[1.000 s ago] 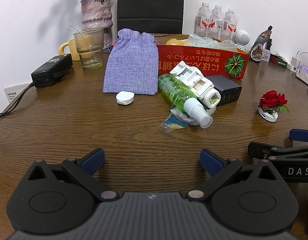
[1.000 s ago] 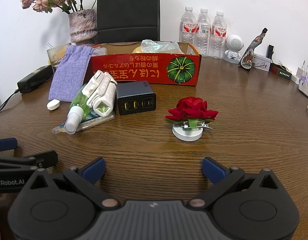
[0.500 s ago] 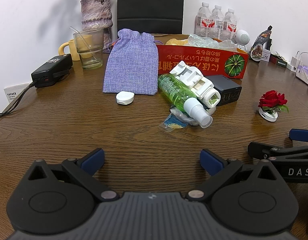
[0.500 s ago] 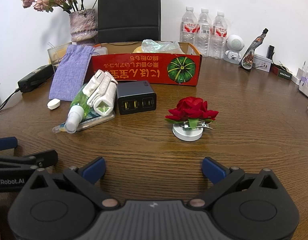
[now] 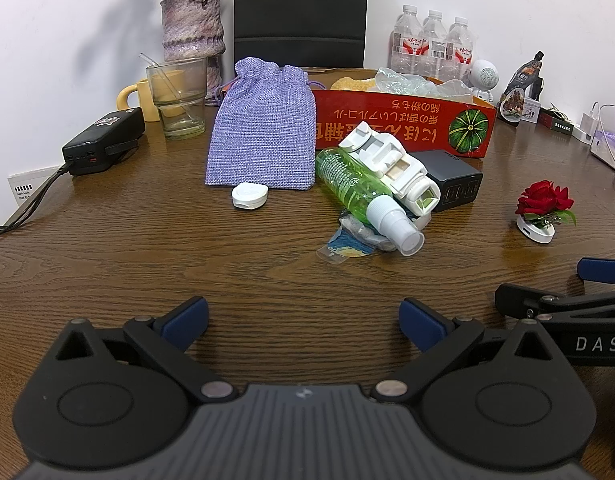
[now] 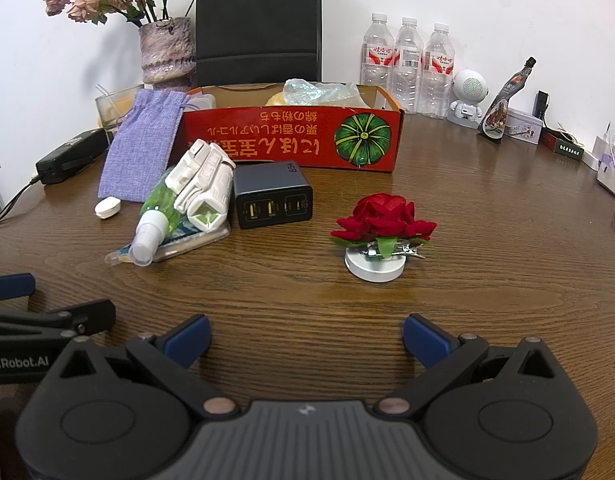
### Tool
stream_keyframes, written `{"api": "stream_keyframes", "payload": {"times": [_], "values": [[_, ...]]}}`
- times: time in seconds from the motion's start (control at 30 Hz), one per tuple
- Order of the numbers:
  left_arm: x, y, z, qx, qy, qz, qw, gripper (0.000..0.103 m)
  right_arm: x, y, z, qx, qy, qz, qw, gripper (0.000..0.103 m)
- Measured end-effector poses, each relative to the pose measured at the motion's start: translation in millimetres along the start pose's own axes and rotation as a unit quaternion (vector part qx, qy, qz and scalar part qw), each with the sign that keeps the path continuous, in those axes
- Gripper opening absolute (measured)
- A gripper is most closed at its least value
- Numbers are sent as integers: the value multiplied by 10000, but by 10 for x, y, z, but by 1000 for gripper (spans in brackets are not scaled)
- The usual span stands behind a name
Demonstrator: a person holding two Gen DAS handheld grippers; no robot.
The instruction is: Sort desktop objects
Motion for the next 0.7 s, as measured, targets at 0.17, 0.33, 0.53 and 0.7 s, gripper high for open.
{"api": "stream_keyframes", "payload": {"times": [0.17,0.33,0.53,0.7], "values": [[0,0,0,0,0,0,10000,103,0,0,-1,0,1,0,10000,103],[0,0,-1,0,0,0,10000,103,0,-1,-1,-3,3,0,10000,103],[0,10,11,-98,-40,5,9999,103,-9,7,-17,69,65,0,10000,103],[-14,303,278,-55,21,-203,9998,103,-82,137,-201,-233,-141,62,9996,102]]}}
Point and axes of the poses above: each gripper's, at about its wrist camera, not at the fingertips, and x roughly against the way its jaws point, z to its left, y to its top, the point moved 1 cm from there along -x, roughly the way its jaws point, and after that the axes turned 15 degrees about z, right-handed, at the moved point
